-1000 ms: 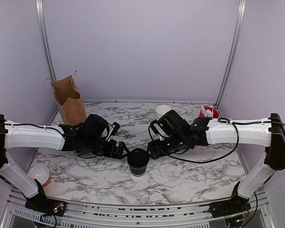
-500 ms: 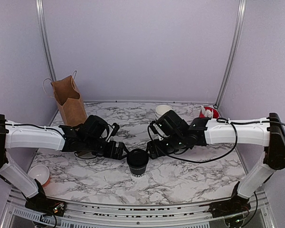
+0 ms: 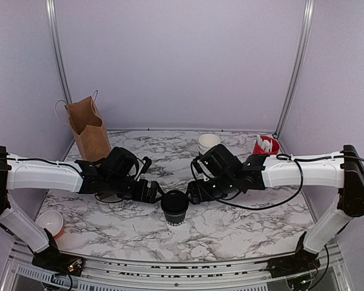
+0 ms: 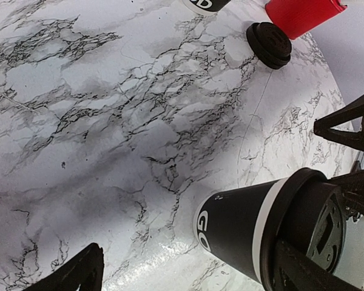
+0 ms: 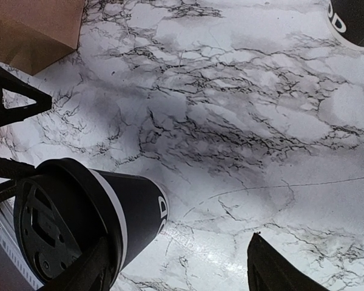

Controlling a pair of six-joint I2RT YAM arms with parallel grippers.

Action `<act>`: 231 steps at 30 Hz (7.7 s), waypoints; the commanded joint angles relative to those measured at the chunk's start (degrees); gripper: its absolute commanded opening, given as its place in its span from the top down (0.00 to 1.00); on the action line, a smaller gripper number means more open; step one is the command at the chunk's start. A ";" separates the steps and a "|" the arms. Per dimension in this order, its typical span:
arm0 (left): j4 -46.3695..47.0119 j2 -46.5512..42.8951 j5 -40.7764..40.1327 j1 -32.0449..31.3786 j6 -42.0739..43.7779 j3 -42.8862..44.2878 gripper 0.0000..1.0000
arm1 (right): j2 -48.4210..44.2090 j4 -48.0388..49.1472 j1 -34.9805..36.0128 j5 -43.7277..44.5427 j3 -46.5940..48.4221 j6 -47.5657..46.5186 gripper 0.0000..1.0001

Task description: Pack the takeout coffee

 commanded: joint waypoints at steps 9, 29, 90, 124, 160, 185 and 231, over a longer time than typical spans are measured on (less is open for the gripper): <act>-4.69 2.55 -1.79 -0.80 2.09 3.19 0.02 | 0.63 -8.83 3.41 4.21 3.19 0.94 0.26; -10.83 -1.64 -3.67 -0.31 4.97 9.63 0.02 | -5.15 -7.16 3.35 9.53 5.78 1.59 0.26; 5.84 5.94 -9.62 -9.84 -3.20 -5.39 0.01 | -6.58 -0.06 -5.89 6.34 2.70 -7.32 0.25; -0.72 10.52 -7.26 -1.17 2.86 9.61 0.01 | -8.82 -7.08 -6.06 9.29 0.35 -9.72 0.25; -2.51 6.73 -5.20 -5.52 1.05 7.32 0.01 | -8.45 0.33 -4.37 -7.95 -7.55 -7.29 0.26; -1.59 4.22 -2.56 -3.96 -1.34 9.71 0.01 | -9.75 3.52 -9.65 -6.04 -4.49 -1.29 0.27; -3.36 12.47 -5.21 -3.63 -1.88 12.73 0.01 | 0.54 -4.80 -6.41 0.50 -10.48 -2.57 0.28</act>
